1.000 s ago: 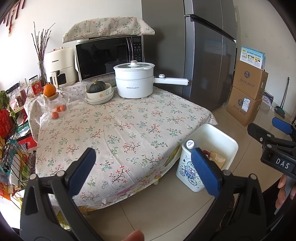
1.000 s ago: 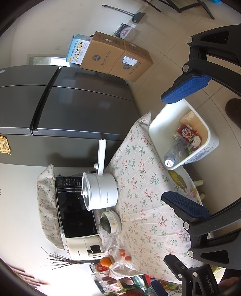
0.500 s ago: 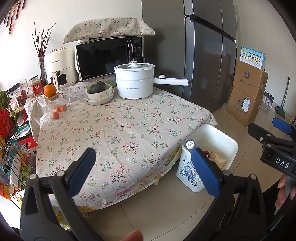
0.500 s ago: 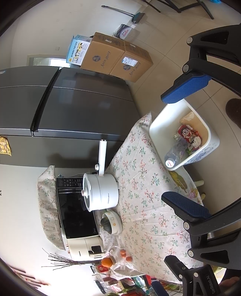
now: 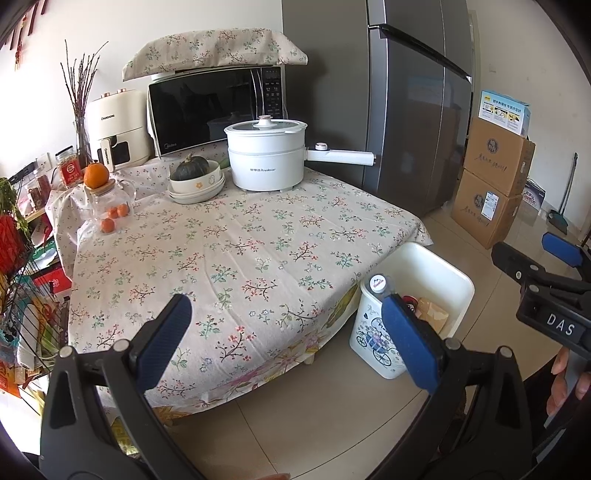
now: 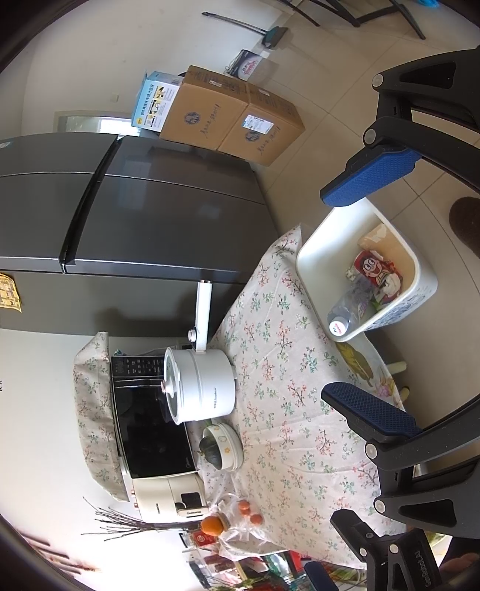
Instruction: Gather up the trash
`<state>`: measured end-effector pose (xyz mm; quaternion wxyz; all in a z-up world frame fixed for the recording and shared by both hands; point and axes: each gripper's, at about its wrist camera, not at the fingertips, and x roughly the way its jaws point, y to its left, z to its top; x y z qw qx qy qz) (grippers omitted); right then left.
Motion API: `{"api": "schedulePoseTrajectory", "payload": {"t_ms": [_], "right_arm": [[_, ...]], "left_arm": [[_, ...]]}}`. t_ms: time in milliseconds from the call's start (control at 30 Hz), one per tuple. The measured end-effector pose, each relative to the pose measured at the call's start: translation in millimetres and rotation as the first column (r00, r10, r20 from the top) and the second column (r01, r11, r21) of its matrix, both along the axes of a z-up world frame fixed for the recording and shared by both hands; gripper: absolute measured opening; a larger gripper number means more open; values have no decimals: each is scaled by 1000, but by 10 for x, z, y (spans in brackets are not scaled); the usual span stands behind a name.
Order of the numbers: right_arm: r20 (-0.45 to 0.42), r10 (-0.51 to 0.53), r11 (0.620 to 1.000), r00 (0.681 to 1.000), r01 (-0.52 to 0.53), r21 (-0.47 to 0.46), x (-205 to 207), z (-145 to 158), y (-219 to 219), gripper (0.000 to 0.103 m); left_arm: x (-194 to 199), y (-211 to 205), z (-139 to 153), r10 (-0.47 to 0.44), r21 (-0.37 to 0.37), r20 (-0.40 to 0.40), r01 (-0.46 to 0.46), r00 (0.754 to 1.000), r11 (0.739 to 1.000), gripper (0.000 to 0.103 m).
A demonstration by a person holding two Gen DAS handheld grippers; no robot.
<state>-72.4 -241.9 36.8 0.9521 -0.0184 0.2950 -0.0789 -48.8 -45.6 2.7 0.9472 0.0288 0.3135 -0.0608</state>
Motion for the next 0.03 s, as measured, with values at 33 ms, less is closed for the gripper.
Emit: {"api": "schedulePoseTrajectory", "payload": {"t_ms": [33], "right_arm": [[-5,2,1000,1000,-2,-2,9,-14,6,98]], "left_arm": [[10,9,-3,0,-4,-6,0,1000,1000,102]]}}
